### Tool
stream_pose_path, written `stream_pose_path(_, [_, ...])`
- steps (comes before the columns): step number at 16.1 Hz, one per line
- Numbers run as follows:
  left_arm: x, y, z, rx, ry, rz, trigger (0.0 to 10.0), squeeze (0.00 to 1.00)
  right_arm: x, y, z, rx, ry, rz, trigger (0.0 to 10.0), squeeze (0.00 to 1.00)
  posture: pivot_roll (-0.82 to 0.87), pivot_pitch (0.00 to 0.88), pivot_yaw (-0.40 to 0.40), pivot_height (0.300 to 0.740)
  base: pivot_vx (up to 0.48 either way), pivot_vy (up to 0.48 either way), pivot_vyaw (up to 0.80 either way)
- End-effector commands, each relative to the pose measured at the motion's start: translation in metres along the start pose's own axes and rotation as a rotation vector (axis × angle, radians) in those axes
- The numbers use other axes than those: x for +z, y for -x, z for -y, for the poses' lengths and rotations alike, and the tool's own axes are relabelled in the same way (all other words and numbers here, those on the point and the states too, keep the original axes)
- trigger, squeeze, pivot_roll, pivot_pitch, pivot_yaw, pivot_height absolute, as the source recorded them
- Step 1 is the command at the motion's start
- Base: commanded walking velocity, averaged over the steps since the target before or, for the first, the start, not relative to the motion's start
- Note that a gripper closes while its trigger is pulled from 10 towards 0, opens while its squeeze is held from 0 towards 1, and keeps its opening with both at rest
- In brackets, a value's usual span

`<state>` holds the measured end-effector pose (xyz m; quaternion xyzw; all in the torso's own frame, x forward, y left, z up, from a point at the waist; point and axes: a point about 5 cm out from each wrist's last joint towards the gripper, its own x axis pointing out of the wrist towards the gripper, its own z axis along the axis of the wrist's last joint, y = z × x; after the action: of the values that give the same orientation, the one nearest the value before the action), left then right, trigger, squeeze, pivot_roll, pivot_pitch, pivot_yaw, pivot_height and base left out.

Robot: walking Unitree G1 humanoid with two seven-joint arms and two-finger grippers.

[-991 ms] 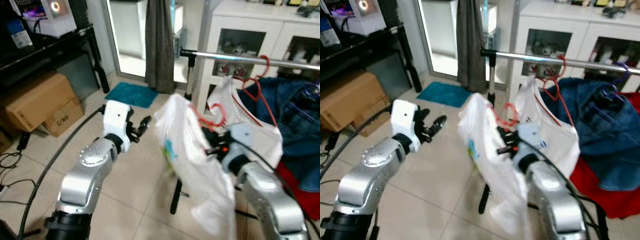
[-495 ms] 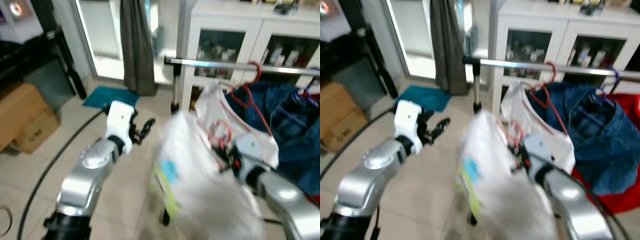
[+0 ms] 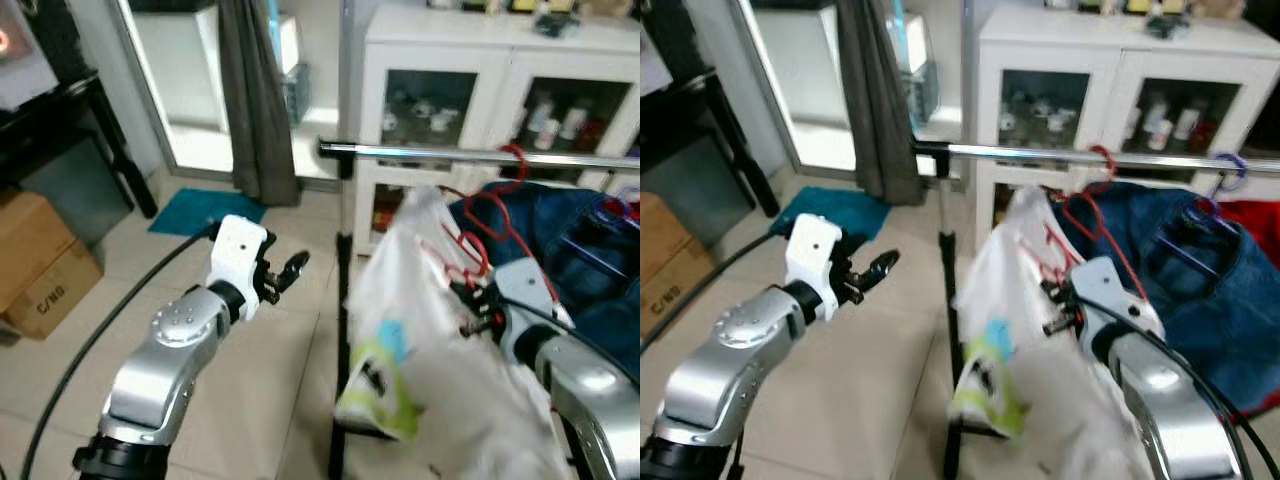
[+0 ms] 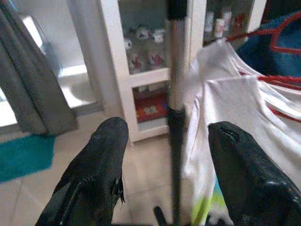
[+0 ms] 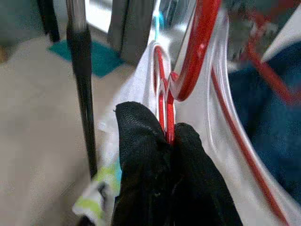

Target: Hang hanger

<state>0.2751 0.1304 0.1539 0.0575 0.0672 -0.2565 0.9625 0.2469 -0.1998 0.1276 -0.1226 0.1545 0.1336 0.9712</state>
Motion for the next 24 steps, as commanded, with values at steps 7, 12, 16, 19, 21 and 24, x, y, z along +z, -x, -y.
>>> stream_pose_path(7, [-0.002,0.008,0.006,-0.109,-0.035,-0.016,10.0,0.00,0.029,-0.010,-0.002,-0.085,-0.090,0.170,10.0,0.00,-0.11,0.000,0.016,0.719,0.000,0.000,0.00])
stream_pose_path(12, [0.001,0.009,0.010,-0.197,-0.030,-0.025,10.0,0.00,0.040,-0.020,-0.002,-0.064,-0.080,0.198,10.0,0.00,-0.12,0.000,0.017,0.719,0.000,0.000,0.00])
stream_pose_path(16, [0.010,0.011,0.020,-0.328,-0.020,-0.025,10.0,0.00,0.054,-0.033,0.008,-0.091,-0.115,0.224,10.0,0.00,-0.12,0.000,0.023,0.719,0.000,0.000,0.00])
stream_pose_path(19, [0.012,0.009,0.021,-0.333,-0.022,-0.024,10.0,0.00,0.061,-0.043,0.014,-0.095,-0.115,0.227,10.0,0.00,-0.12,0.000,0.026,0.719,0.000,0.000,0.00])
stream_pose_path(21, [0.016,0.007,0.018,-0.330,-0.025,-0.019,10.0,0.00,0.070,-0.051,0.019,-0.098,-0.122,0.231,10.0,0.00,-0.12,0.000,0.027,0.719,0.000,0.000,0.00])
stream_pose_path(24, [0.019,0.006,0.016,-0.328,-0.028,-0.016,10.0,0.00,0.077,-0.057,0.017,-0.093,-0.139,0.250,10.0,0.00,-0.12,0.000,0.029,0.719,0.000,0.000,0.00])
